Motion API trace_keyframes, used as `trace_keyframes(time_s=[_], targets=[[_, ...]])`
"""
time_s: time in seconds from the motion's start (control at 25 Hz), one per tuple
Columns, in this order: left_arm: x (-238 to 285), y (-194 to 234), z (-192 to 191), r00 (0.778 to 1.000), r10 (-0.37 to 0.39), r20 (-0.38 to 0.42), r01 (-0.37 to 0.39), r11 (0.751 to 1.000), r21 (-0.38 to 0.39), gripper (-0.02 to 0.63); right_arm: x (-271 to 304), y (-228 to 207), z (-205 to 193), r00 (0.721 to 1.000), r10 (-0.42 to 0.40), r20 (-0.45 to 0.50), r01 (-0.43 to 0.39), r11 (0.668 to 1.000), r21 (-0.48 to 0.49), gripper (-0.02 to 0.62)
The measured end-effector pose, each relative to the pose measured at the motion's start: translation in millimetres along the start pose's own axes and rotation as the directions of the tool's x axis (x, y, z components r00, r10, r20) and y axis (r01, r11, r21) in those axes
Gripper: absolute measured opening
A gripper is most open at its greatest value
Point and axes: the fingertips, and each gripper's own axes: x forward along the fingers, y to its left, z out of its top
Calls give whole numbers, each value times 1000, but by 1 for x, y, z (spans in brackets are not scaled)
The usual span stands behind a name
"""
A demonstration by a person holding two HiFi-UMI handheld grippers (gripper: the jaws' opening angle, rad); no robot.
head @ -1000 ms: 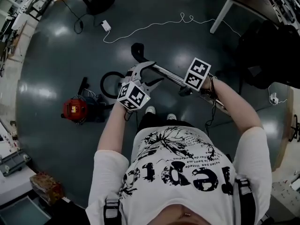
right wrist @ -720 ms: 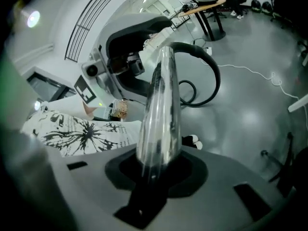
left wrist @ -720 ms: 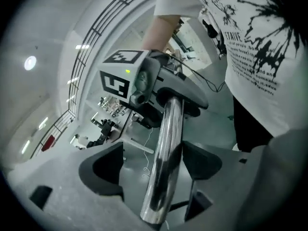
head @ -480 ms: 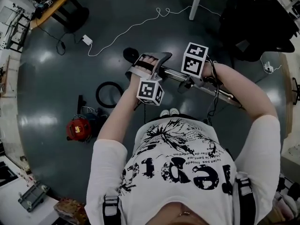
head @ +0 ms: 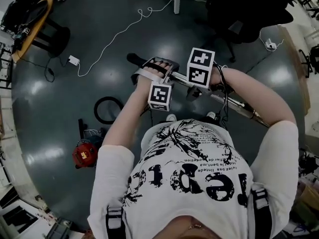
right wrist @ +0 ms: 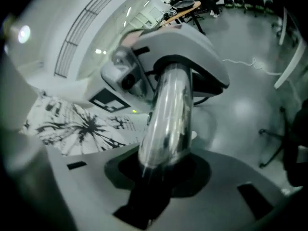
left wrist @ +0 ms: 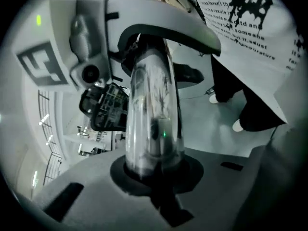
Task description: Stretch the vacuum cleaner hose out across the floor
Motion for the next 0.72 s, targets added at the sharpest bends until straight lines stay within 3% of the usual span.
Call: trace_keyframes(time_s=[0.08,0.16,0.2,0.28,0.36,0.44,0.52,0.64,0.68,0.72], targets=[[15,0,19,995,-94,-33,94,995,22,46,-6,-27,-30,969,-243,-47,239,968,-81,104],[33,1,42,982,-173,-70,175,984,26,44,-25,-56,-59,874,-485,-46,471,865,-174,109],[43,4,53,974,-207,-88,209,978,17,46,-38,-70,-70,804,-594,-21,574,786,-229,111],[62,11,78,956,-269,-115,269,963,-19,46,-67,-94,-92,627,-777,56,744,576,-339,128],[81,25,107,940,-317,-126,312,948,-59,46,-105,-116,-121,404,-908,114,850,326,-414,140],[101,46,136,930,-345,-126,333,937,-106,46,-151,-132,-151,176,-967,187,886,73,-458,143],[119,65,167,918,-384,-100,364,916,-171,46,-197,-137,-180,-17,-959,282,873,-152,-463,143],[136,81,222,870,-493,10,476,836,-273,45,-255,-134,-232,-239,-900,365,797,-396,-455,143],[140,83,242,843,-535,57,526,797,-296,46,-271,-136,-251,-303,-879,369,749,-459,-478,143],[142,84,261,811,-577,100,576,756,-310,44,-283,-138,-268,-346,-862,370,709,-498,-499,143]])
